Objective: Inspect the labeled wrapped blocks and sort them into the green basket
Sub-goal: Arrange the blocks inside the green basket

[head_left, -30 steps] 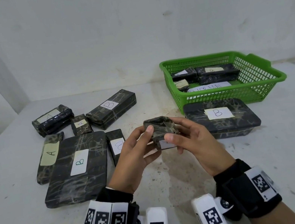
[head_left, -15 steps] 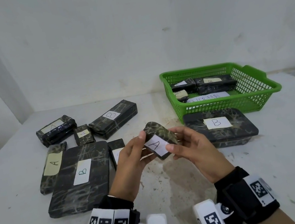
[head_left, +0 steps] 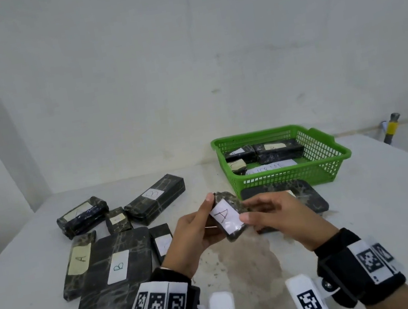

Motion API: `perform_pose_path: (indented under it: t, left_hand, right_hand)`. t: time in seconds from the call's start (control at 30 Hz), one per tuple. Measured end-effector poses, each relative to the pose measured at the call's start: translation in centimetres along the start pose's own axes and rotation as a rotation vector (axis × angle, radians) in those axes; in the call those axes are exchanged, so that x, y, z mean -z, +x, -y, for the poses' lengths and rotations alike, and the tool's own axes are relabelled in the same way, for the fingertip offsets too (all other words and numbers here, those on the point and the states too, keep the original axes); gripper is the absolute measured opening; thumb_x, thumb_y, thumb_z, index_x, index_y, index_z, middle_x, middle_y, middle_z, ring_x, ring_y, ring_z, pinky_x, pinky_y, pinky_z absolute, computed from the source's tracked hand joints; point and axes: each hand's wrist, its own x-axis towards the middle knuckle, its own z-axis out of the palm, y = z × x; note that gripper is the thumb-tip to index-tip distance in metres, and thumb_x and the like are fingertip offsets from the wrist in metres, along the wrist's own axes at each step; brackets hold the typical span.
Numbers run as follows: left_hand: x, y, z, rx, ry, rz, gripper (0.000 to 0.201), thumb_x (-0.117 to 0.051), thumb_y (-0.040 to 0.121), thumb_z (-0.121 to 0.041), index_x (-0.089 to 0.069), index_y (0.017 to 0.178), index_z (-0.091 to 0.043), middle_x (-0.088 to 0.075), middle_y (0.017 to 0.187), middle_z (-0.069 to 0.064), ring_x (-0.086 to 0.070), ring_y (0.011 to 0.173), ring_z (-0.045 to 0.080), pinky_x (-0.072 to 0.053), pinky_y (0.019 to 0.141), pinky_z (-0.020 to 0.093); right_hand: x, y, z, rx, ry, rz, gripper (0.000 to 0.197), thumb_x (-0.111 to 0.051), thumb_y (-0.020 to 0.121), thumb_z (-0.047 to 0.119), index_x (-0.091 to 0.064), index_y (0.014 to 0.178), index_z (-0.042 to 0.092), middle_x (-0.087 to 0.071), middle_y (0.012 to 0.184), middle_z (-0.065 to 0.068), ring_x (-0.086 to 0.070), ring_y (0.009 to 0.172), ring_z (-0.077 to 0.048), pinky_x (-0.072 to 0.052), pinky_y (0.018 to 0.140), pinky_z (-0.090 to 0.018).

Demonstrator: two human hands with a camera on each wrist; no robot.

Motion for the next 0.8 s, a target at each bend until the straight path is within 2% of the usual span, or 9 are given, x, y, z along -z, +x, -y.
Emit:
perform_pose_path:
  t: [0.13, 0.23, 0.33, 0.47, 0.53, 0.6, 0.7, 0.73, 0.8]
  left_hand:
    - [-1.5, 2.1, -1.1, 0.067, 0.064, -0.028, 0.064, -0.049, 0.09, -0.059, -0.07, 0.105, -0.001, -0.074, 0.095, 0.018, -0.07, 0.087, 0.025, -0.058, 0.082, 0.036]
    - [-2.0, 4.3, -2.0, 0.087, 0.038, -0.092, 0.056, -0.047, 0.094, -0.057, -0.065, 0.111, -0.006, -0.07, 0.105, 0.015, -0.069, 0.098, 0.027, -0.057, 0.083, 0.036]
    - [-2.5, 6.8, -2.0, 0.097, -0.009, -0.163, 0.045, -0.058, 0.095, -0.042, -0.059, 0.117, -0.003, -0.063, 0.108, 0.015, -0.066, 0.102, 0.031, -0.056, 0.077, 0.035]
    - [-3.4, 10.8, -1.4, 0.085, -0.019, -0.238, 0.033, -0.06, 0.097, -0.033, -0.055, 0.115, -0.006, -0.058, 0.097, 0.01, -0.06, 0.1, 0.031, -0.053, 0.074, 0.033]
    - [-3.7, 12.5, -0.9, 0.076, 0.016, -0.271, 0.035, -0.06, 0.097, -0.03, -0.056, 0.118, -0.003, -0.056, 0.089, 0.009, -0.058, 0.093, 0.031, -0.052, 0.074, 0.034]
    - [-3.7, 14.3, -0.3, 0.08, 0.069, -0.281, 0.044, -0.061, 0.096, -0.03, -0.054, 0.127, 0.001, -0.057, 0.091, 0.011, -0.057, 0.088, 0.031, -0.051, 0.073, 0.036]
    - [-3.3, 16.3, 0.4, 0.09, 0.084, -0.279, 0.05, -0.062, 0.096, -0.028, -0.048, 0.138, -0.002, -0.055, 0.089, 0.011, -0.054, 0.081, 0.03, -0.047, 0.066, 0.034]
    - [-3.1, 16.8, 0.6, 0.093, 0.081, -0.273, 0.051, -0.062, 0.096, -0.027, -0.047, 0.139, -0.004, -0.055, 0.092, 0.012, -0.055, 0.083, 0.031, -0.047, 0.067, 0.035]
    - [-2.9, 17.2, 0.8, 0.113, 0.073, -0.245, 0.051, -0.062, 0.096, -0.025, -0.046, 0.14, -0.008, -0.053, 0.109, 0.014, -0.058, 0.097, 0.035, -0.054, 0.075, 0.039]
  right_hand:
    - [2.8, 0.2, 1.5, -0.042, 0.131, 0.004, 0.043, -0.076, 0.069, 0.025, -0.071, 0.103, -0.001, -0.075, 0.102, -0.016, -0.073, 0.092, -0.023, -0.058, 0.083, -0.029]
    - [5.2, 1.4, 3.3, -0.074, 0.241, -0.023, 0.042, -0.071, 0.075, 0.022, -0.07, 0.104, -0.008, -0.074, 0.103, -0.02, -0.071, 0.098, -0.028, -0.059, 0.081, -0.028]
    - [7.8, 4.2, 4.8, -0.144, 0.349, -0.082, 0.039, -0.068, 0.08, 0.018, -0.067, 0.112, -0.005, -0.073, 0.107, -0.021, -0.071, 0.099, -0.029, -0.061, 0.073, -0.027]
    - [11.1, 10.2, 5.6, -0.261, 0.349, -0.175, 0.032, -0.062, 0.093, 0.01, -0.058, 0.12, -0.008, -0.062, 0.118, -0.026, -0.065, 0.095, -0.033, -0.062, 0.062, -0.03]
    - [12.2, 12.9, 5.4, -0.302, 0.323, -0.226, 0.03, -0.061, 0.094, 0.01, -0.055, 0.12, -0.006, -0.056, 0.123, -0.027, -0.061, 0.095, -0.035, -0.061, 0.056, -0.033]
    - [13.1, 15.7, 4.9, -0.332, 0.291, -0.288, 0.027, -0.062, 0.094, 0.007, -0.054, 0.117, -0.004, -0.054, 0.119, -0.026, -0.06, 0.089, -0.036, -0.06, 0.05, -0.036]
    - [14.1, 19.4, 3.6, -0.397, 0.203, -0.304, 0.028, -0.064, 0.092, 0.004, -0.054, 0.117, -0.004, -0.056, 0.114, -0.026, -0.06, 0.086, -0.036, -0.058, 0.044, -0.037]
    - [14.3, 20.5, 3.0, -0.428, 0.173, -0.292, 0.025, -0.063, 0.093, 0.005, -0.054, 0.115, -0.004, -0.056, 0.113, -0.025, -0.06, 0.085, -0.035, -0.058, 0.044, -0.037]
    - [14.3, 22.1, 2.1, -0.511, 0.114, -0.256, 0.014, -0.061, 0.095, 0.007, -0.056, 0.104, -0.003, -0.057, 0.108, -0.02, -0.06, 0.085, -0.033, -0.058, 0.047, -0.035]
